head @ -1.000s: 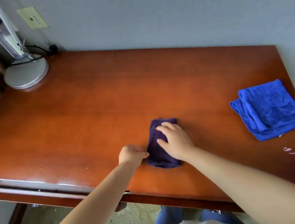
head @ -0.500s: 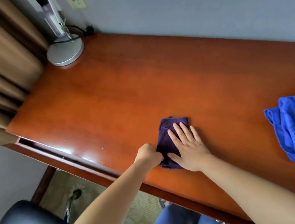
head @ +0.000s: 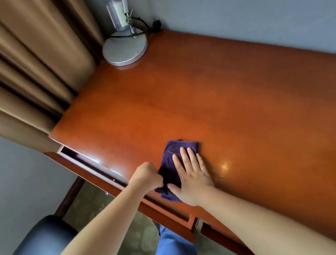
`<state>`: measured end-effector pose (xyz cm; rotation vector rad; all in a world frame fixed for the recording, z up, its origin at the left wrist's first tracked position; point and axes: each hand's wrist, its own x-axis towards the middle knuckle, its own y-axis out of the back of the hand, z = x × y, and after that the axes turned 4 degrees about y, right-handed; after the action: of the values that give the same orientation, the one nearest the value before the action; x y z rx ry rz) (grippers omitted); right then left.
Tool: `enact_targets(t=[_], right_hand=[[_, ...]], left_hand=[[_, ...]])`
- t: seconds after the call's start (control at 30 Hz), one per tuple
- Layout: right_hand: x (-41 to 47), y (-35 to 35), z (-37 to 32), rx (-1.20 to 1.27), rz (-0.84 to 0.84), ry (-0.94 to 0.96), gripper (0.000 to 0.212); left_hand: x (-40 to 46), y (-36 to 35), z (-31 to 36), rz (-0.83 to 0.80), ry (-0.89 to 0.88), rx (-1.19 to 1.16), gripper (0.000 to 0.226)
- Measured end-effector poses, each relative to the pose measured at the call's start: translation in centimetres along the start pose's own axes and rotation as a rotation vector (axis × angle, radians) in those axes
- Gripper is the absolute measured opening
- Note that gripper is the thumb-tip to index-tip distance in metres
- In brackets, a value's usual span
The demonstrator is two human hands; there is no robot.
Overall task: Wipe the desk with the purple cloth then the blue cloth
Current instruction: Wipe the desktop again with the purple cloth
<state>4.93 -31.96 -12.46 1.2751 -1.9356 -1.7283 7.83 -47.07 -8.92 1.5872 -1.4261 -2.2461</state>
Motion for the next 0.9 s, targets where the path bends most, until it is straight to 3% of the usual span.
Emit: enact_targets(t=[0.23, 0.63, 0.83, 0.9], right_hand=[[11.0, 1.8, -8.2, -0.012, -0.012, -0.068, 0.084], [28.0, 5.9, -19.2, 0.003, -0.009, -0.099, 0.082], [35.1, 7.3, -22.9, -0.014, 0.027, 0.017, 0.081], [35.9, 7.2, -23.9, 0.001, 0.043, 0.012, 0.081]], left_hand=[[8.2, 9.0, -7.1, 0.029, -0.061, 0.019, 0.012], [17.5, 22.0, -16.6, 0.217, -0.082, 0.008, 0.02], [20.9, 24.6, -22.0, 0.349, -0.027, -0.265, 0.009], [21.5, 24.9, -23.3, 0.352, -0.017, -0.399, 0.025]])
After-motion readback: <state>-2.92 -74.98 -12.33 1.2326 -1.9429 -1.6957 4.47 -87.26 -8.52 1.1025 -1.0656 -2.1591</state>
